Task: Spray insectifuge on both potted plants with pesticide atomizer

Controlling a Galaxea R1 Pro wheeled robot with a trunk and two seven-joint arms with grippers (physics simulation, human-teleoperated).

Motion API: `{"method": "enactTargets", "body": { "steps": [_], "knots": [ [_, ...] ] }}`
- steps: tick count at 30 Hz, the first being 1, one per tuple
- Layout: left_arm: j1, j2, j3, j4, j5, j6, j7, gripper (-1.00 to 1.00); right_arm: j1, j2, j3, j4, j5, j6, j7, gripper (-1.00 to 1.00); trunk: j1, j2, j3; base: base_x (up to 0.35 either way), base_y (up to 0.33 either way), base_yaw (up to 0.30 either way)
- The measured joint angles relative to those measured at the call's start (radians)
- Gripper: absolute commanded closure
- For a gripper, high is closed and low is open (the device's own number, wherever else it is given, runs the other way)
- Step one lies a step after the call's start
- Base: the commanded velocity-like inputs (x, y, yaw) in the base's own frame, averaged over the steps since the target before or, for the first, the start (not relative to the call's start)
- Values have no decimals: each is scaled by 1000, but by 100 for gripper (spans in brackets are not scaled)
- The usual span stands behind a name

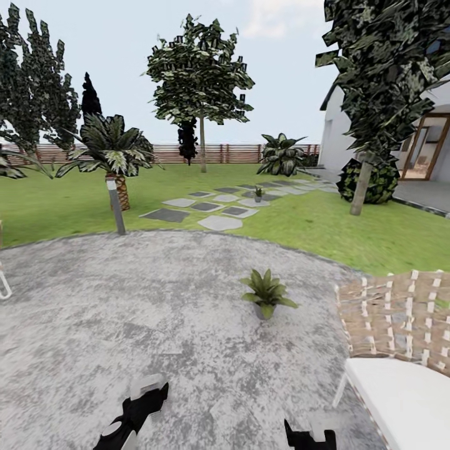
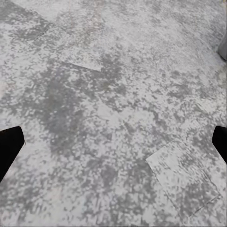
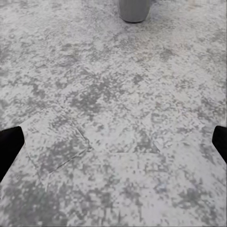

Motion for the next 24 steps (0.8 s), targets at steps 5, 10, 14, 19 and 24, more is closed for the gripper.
{"method": "enactTargets", "body": {
  "steps": [5,10,14,19,24],
  "knots": [
    [0,0,0,0,0,0,0,-100,0,0,0,0,0,0,0,-100,0,0,0,331,0,213],
    [0,0,0,0,0,0,0,-100,0,0,0,0,0,0,0,-100,0,0,0,331,0,209],
    [0,0,0,0,0,0,0,-100,0,0,0,0,0,0,0,-100,0,0,0,331,0,156],
    [0,0,0,0,0,0,0,-100,0,0,0,-1,0,0,0,-100,0,0,0,331,0,148],
    [0,0,0,0,0,0,0,-100,0,0,0,-1,0,0,0,-100,0,0,0,331,0,198]
  ]
}}
